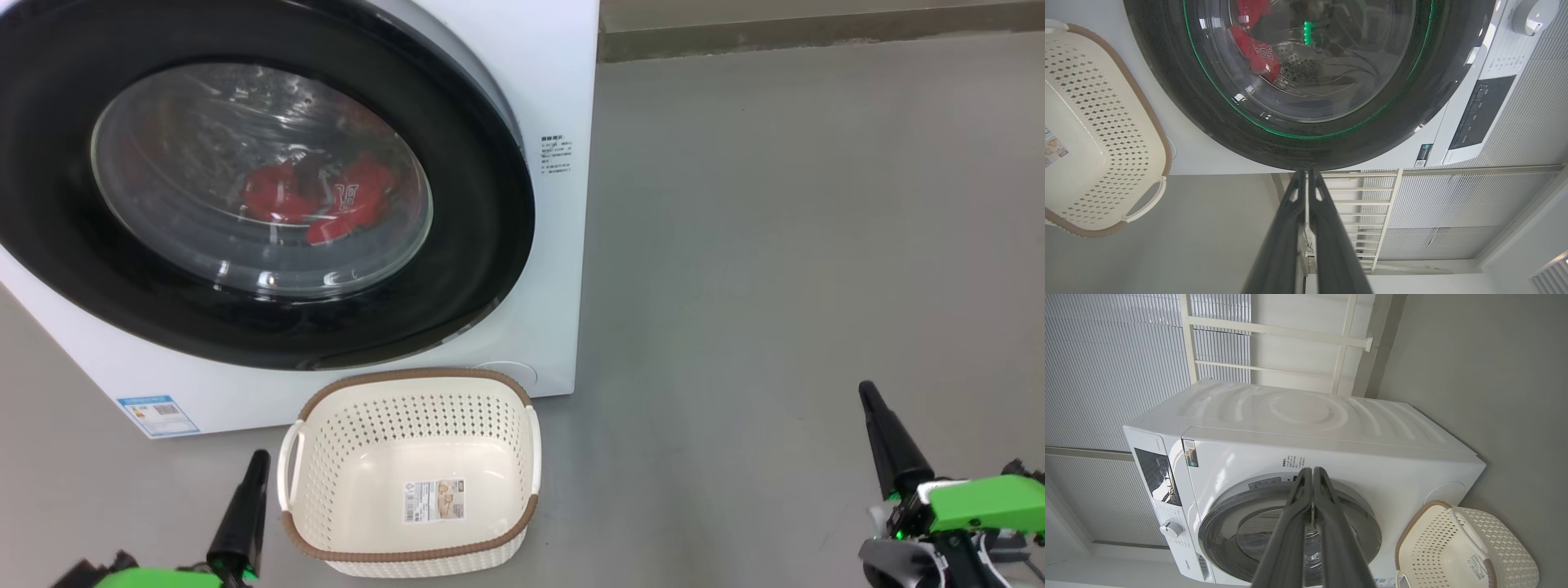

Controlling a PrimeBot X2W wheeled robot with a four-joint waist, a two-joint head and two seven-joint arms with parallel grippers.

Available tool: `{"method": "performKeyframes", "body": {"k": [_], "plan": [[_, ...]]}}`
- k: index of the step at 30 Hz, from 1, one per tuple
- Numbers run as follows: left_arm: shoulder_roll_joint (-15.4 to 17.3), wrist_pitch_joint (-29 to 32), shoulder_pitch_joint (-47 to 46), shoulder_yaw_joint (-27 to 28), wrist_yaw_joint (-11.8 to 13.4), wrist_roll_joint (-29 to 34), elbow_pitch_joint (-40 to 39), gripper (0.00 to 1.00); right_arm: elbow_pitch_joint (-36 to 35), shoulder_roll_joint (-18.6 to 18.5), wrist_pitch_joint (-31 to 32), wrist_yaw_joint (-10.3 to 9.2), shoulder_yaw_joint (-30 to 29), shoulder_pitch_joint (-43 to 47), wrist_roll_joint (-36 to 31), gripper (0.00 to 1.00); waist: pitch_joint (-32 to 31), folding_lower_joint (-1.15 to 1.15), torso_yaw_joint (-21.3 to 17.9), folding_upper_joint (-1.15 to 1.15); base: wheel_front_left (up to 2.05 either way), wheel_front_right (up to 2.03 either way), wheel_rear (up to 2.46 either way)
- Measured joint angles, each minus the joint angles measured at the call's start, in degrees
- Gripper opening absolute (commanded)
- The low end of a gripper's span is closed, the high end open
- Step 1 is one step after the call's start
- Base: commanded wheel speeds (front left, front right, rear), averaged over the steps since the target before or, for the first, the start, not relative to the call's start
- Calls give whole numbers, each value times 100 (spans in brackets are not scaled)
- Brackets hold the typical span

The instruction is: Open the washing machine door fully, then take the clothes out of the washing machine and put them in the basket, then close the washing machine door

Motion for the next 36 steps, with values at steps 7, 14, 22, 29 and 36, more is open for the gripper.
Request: {"method": "performKeyframes", "body": {"k": [7,14,22,29,36], "plan": [[-96,-19,253,-67,3,15,294,100,341,124,-10,-1,60,282,0,100,7,0,2,0,0,0,0],[-99,-138,254,-71,3,198,240,100,267,109,-115,0,111,277,-37,100,-2,2,17,0,0,0,0],[-98,-245,275,-80,3,724,183,100,257,-9,-268,0,277,278,-415,100,19,1,34,0,0,0,0],[-97,-386,283,-88,3,1273,131,100,235,-82,-372,0,313,284,-911,100,34,1,55,0,0,0,0],[-93,-497,292,-132,29,2006,-21,100,189,-126,-483,0,424,358,-1536,100,46,1,76,0,0,0,0]]}}
